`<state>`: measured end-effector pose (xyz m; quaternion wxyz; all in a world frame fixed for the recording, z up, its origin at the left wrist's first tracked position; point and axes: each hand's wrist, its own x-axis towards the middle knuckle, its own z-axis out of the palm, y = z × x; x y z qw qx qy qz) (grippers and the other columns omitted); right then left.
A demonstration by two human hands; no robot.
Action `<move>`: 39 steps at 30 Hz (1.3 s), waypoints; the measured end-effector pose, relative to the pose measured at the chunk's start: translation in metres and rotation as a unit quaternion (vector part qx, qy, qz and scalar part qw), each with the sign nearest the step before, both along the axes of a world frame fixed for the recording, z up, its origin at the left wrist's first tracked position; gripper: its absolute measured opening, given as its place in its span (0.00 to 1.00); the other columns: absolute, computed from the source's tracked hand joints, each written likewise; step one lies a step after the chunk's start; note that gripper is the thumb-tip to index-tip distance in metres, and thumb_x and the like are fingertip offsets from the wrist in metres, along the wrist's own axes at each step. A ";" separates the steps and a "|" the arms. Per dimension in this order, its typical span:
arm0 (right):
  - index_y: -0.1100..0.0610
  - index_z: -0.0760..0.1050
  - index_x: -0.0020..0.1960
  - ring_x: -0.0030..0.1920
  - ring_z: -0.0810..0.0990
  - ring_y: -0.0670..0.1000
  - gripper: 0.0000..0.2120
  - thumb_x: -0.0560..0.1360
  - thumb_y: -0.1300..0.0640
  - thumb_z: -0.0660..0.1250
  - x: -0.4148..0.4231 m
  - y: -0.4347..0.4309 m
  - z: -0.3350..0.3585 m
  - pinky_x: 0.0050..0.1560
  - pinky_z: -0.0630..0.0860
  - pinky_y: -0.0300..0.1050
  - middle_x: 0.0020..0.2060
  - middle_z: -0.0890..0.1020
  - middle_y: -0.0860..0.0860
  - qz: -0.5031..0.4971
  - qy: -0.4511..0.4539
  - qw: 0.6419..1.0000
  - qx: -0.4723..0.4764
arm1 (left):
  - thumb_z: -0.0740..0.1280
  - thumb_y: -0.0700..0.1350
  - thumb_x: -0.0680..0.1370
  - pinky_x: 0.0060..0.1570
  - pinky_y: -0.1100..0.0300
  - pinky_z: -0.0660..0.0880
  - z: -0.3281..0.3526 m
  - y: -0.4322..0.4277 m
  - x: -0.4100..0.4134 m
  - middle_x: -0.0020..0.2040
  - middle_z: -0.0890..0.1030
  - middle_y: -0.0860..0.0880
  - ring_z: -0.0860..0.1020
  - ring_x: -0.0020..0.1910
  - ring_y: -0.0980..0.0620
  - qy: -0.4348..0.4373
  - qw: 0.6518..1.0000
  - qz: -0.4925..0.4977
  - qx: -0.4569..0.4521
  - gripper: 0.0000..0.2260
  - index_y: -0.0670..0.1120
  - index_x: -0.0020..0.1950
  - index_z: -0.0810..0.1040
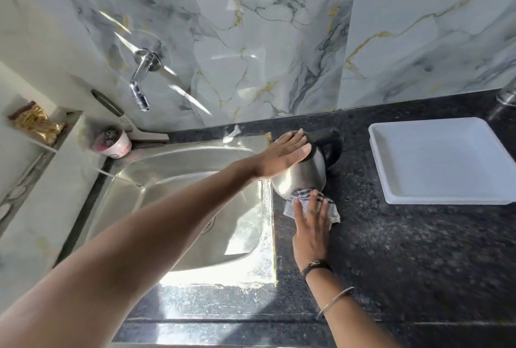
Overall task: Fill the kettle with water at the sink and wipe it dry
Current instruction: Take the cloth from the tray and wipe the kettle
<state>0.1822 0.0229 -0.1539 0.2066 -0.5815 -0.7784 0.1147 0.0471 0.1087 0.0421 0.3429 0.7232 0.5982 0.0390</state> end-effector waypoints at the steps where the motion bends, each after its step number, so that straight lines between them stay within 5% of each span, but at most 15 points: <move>1: 0.57 0.75 0.69 0.72 0.61 0.75 0.35 0.65 0.78 0.67 0.004 0.001 0.003 0.64 0.71 0.70 0.76 0.62 0.66 0.005 0.008 1.000 -0.002 | 0.45 0.54 0.85 0.76 0.52 0.36 0.001 0.000 0.000 0.81 0.41 0.47 0.38 0.79 0.50 -0.006 1.000 0.001 -0.002 0.26 0.45 0.80 0.44; 4: 0.56 0.72 0.72 0.75 0.60 0.71 0.35 0.69 0.79 0.62 0.008 0.002 0.018 0.69 0.68 0.66 0.77 0.59 0.65 -0.013 0.074 0.997 -0.021 | 0.44 0.55 0.85 0.76 0.52 0.36 0.002 -0.001 0.000 0.81 0.41 0.48 0.38 0.79 0.50 -0.011 1.000 0.006 -0.009 0.26 0.45 0.80 0.44; 6: 0.60 0.69 0.74 0.75 0.63 0.65 0.35 0.70 0.79 0.60 0.012 0.011 0.030 0.72 0.66 0.60 0.77 0.60 0.66 -0.140 0.221 0.965 -0.020 | 0.44 0.55 0.85 0.76 0.52 0.36 0.003 -0.002 0.001 0.81 0.41 0.48 0.38 0.79 0.50 -0.001 1.000 0.006 -0.012 0.26 0.45 0.80 0.44; 8: 0.65 0.65 0.75 0.73 0.68 0.61 0.31 0.73 0.79 0.55 0.019 0.037 0.050 0.73 0.67 0.52 0.75 0.65 0.66 -0.265 0.427 0.864 -0.027 | 0.43 0.56 0.85 0.76 0.52 0.36 0.004 -0.002 0.003 0.81 0.41 0.47 0.38 0.79 0.49 0.004 1.000 0.009 -0.016 0.27 0.45 0.80 0.44; 10: 0.68 0.64 0.75 0.67 0.74 0.55 0.28 0.76 0.78 0.52 0.022 0.071 0.073 0.64 0.72 0.34 0.71 0.71 0.64 -0.278 0.548 0.788 -0.047 | 0.43 0.55 0.85 0.74 0.57 0.33 0.003 -0.002 0.005 0.81 0.41 0.47 0.38 0.79 0.49 -0.001 1.000 0.022 -0.020 0.26 0.45 0.80 0.43; 12: 0.66 0.67 0.74 0.64 0.74 0.50 0.25 0.78 0.76 0.53 0.010 0.092 0.091 0.63 0.71 0.31 0.68 0.75 0.60 -0.219 0.545 0.807 -0.061 | 0.44 0.56 0.85 0.68 0.61 0.33 0.001 -0.003 0.009 0.81 0.41 0.48 0.38 0.79 0.50 -0.014 0.999 0.036 -0.020 0.26 0.46 0.80 0.43; 14: 0.60 0.69 0.75 0.65 0.75 0.51 0.25 0.79 0.72 0.56 -0.010 0.092 0.100 0.68 0.70 0.40 0.69 0.76 0.55 -0.164 0.501 0.846 -0.078 | 0.43 0.56 0.85 0.66 0.62 0.34 0.000 -0.003 0.011 0.81 0.40 0.48 0.38 0.79 0.49 -0.021 0.998 0.048 -0.019 0.26 0.48 0.80 0.43; 16: 0.56 0.67 0.76 0.68 0.75 0.53 0.26 0.79 0.69 0.56 -0.023 0.082 0.090 0.67 0.70 0.43 0.71 0.75 0.54 -0.180 0.492 0.847 -0.092 | 0.43 0.56 0.85 0.67 0.61 0.33 -0.001 -0.002 0.012 0.81 0.40 0.48 0.38 0.79 0.49 -0.018 0.998 0.050 -0.017 0.25 0.48 0.79 0.43; 19: 0.57 0.68 0.75 0.67 0.75 0.55 0.24 0.81 0.69 0.55 -0.019 0.074 0.069 0.59 0.70 0.32 0.68 0.76 0.52 -0.238 0.534 0.795 -0.162 | 0.42 0.57 0.84 0.70 0.56 0.32 -0.005 -0.001 0.012 0.80 0.38 0.47 0.37 0.79 0.48 -0.002 0.999 0.035 -0.008 0.26 0.48 0.79 0.42; 24: 0.60 0.69 0.74 0.56 0.77 0.52 0.24 0.80 0.70 0.52 -0.010 0.077 0.064 0.52 0.70 0.39 0.66 0.78 0.59 -0.278 0.532 0.759 -0.251 | 0.40 0.66 0.78 0.75 0.48 0.33 -0.018 0.001 0.013 0.80 0.37 0.48 0.36 0.78 0.47 0.005 0.999 0.035 0.012 0.35 0.48 0.80 0.42; 27: 0.65 0.71 0.68 0.58 0.80 0.64 0.19 0.79 0.69 0.56 -0.032 0.068 0.080 0.51 0.72 0.47 0.62 0.79 0.65 -0.358 0.503 0.747 -0.247 | 0.39 0.69 0.74 0.75 0.47 0.33 -0.014 0.003 0.018 0.80 0.39 0.51 0.37 0.79 0.49 -0.045 0.996 0.077 -0.009 0.38 0.50 0.80 0.43; 31: 0.69 0.70 0.68 0.62 0.79 0.63 0.17 0.81 0.67 0.57 -0.069 0.056 0.098 0.57 0.76 0.51 0.63 0.78 0.65 -0.403 0.561 0.647 -0.322 | 0.40 0.69 0.74 0.75 0.45 0.34 -0.003 0.005 0.020 0.81 0.40 0.52 0.38 0.79 0.51 -0.051 0.993 0.097 -0.039 0.38 0.52 0.80 0.45; 32: 0.67 0.71 0.67 0.62 0.79 0.61 0.16 0.82 0.65 0.57 -0.073 0.054 0.103 0.58 0.76 0.49 0.63 0.79 0.63 -0.388 0.546 0.656 -0.347 | 0.40 0.69 0.74 0.75 0.46 0.34 -0.001 0.005 0.020 0.81 0.40 0.53 0.38 0.79 0.52 -0.053 0.993 0.097 -0.047 0.38 0.52 0.80 0.45; 35: 0.64 0.75 0.65 0.63 0.79 0.56 0.15 0.81 0.58 0.64 -0.079 0.047 0.121 0.58 0.76 0.46 0.62 0.81 0.57 -0.288 0.415 0.758 -0.413 | 0.42 0.69 0.78 0.75 0.49 0.34 0.003 0.004 0.018 0.81 0.41 0.54 0.38 0.79 0.54 -0.089 0.988 0.111 -0.063 0.34 0.55 0.80 0.44; 39: 0.66 0.78 0.57 0.53 0.83 0.57 0.15 0.78 0.55 0.68 -0.065 0.042 0.114 0.52 0.79 0.44 0.54 0.84 0.61 -0.253 0.452 0.721 -0.461 | 0.41 0.65 0.81 0.75 0.49 0.33 0.008 0.006 0.015 0.81 0.40 0.53 0.37 0.78 0.53 -0.091 0.990 0.082 -0.071 0.30 0.55 0.80 0.44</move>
